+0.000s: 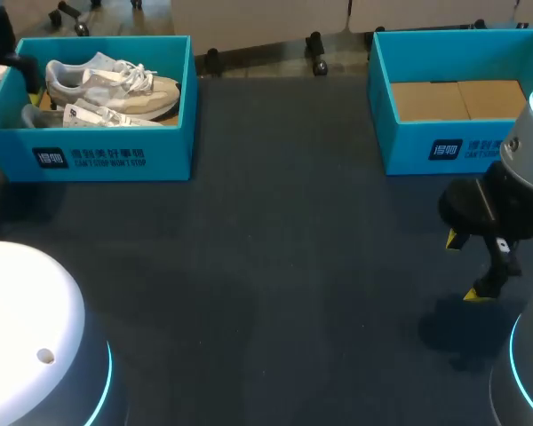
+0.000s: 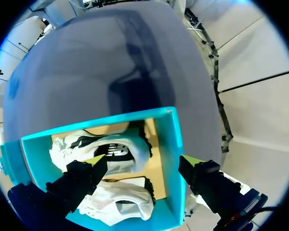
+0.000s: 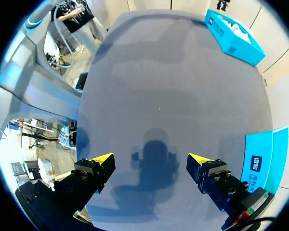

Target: Take the shoe out of the shoebox, open the shoe tongue, remove and reinsert the insole, then place the shoe into the shoebox

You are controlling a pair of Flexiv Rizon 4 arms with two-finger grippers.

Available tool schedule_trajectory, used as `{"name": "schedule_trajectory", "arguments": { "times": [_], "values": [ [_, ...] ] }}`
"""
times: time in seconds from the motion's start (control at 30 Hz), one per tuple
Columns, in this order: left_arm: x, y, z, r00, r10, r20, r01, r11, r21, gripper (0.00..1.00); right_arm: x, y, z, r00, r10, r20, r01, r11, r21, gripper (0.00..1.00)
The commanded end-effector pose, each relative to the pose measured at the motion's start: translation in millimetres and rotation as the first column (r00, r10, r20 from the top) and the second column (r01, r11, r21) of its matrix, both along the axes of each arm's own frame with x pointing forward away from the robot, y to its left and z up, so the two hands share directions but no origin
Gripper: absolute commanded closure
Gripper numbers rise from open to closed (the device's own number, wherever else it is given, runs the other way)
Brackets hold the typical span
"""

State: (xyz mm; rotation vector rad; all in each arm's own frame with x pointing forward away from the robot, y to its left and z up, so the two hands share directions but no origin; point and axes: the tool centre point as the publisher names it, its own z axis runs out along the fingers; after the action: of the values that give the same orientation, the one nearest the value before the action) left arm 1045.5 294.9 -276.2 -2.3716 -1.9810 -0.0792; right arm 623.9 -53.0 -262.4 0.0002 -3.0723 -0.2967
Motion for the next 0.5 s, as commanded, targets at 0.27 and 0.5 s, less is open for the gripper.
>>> {"name": "schedule_trajectory", "arguments": {
  "times": [0.27, 0.5],
  "values": [
    [4.8, -1, -34, 1.000, 0.014, -0.007, -0.014, 1.000, 0.010, 0.00, -0.3, 0, -1, 1.000, 0.000, 0.001, 0.000, 1.000, -0.002, 0.00],
    [8.4, -6, -46, 1.000, 0.025, -0.016, -0.025, 1.000, 0.002, 0.09, -0.3, 0, -1, 1.000, 0.000, 0.001, 0.000, 1.000, -0.002, 0.00]
  ]
}}
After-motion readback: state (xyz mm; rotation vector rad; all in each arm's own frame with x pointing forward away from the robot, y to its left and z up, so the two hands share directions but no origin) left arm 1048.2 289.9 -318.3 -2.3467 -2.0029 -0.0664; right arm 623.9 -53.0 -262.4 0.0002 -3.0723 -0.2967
